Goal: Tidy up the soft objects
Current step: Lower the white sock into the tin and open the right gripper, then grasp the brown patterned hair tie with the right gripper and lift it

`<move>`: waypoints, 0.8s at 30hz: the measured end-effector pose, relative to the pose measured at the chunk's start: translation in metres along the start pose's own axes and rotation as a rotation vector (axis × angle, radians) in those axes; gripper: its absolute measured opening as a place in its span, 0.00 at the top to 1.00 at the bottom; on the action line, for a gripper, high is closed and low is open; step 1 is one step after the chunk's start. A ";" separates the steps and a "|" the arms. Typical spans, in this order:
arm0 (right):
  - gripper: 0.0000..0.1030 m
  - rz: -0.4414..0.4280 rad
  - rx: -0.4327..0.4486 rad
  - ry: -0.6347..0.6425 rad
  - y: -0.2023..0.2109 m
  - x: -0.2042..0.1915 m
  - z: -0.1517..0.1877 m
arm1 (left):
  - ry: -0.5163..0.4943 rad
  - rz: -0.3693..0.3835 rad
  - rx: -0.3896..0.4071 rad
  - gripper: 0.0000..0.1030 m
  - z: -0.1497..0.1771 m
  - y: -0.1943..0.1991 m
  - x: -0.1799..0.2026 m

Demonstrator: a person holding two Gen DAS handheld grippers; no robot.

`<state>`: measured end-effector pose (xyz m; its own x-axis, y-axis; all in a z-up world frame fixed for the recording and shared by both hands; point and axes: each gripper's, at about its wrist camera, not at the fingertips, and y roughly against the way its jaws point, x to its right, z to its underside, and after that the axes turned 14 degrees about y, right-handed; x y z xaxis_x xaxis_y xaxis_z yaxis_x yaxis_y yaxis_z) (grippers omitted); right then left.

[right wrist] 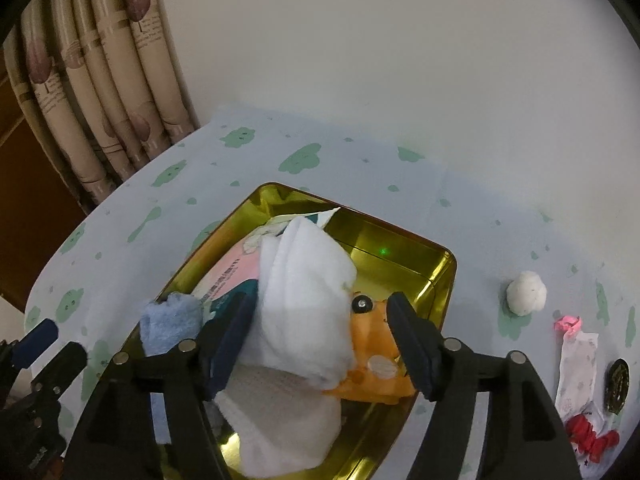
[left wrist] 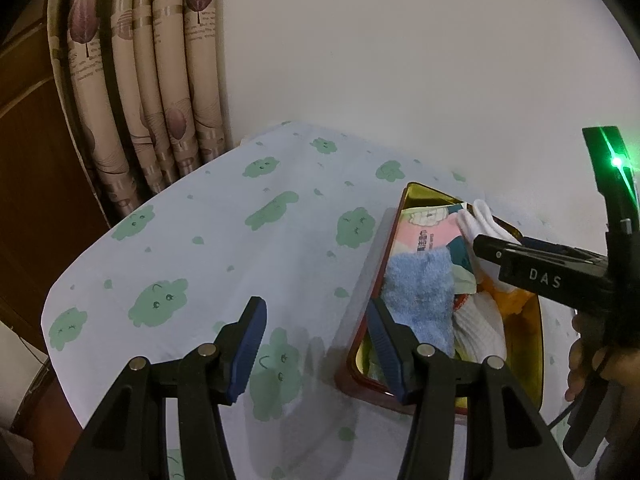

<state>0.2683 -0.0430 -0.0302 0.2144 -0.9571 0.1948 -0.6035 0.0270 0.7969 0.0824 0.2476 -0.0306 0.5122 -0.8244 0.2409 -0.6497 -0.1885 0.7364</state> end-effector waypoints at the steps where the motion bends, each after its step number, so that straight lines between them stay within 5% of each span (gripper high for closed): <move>1: 0.33 -0.002 0.002 0.000 0.001 -0.001 0.000 | -0.003 -0.002 0.000 0.48 0.000 0.000 0.000; 14: 0.25 -0.034 0.081 -0.063 0.050 0.016 0.028 | -0.032 -0.016 0.009 0.48 0.003 0.001 0.007; 24: 0.24 0.069 0.101 -0.155 0.082 0.074 0.072 | -0.086 -0.040 0.024 0.48 0.008 0.001 0.016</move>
<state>0.1795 -0.1321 0.0084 0.0537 -0.9871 0.1505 -0.6883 0.0726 0.7217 0.0855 0.2299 -0.0305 0.4885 -0.8586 0.1554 -0.6437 -0.2343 0.7285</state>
